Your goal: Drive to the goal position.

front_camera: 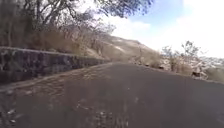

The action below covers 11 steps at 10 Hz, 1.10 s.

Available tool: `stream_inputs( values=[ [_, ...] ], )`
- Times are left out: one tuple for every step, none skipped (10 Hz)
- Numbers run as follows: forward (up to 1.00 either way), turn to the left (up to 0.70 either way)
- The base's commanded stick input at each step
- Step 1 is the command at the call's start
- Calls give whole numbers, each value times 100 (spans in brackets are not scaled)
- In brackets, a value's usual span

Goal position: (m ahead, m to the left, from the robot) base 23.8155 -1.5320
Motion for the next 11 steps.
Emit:
stream_inputs(
  values=[
    [70,0],
    [70,0],
    [70,0],
    [70,0],
    [70,0],
    [70,0],
    [70,0],
    [70,0],
    [70,0],
    [70,0],
    [70,0]
  ],
)
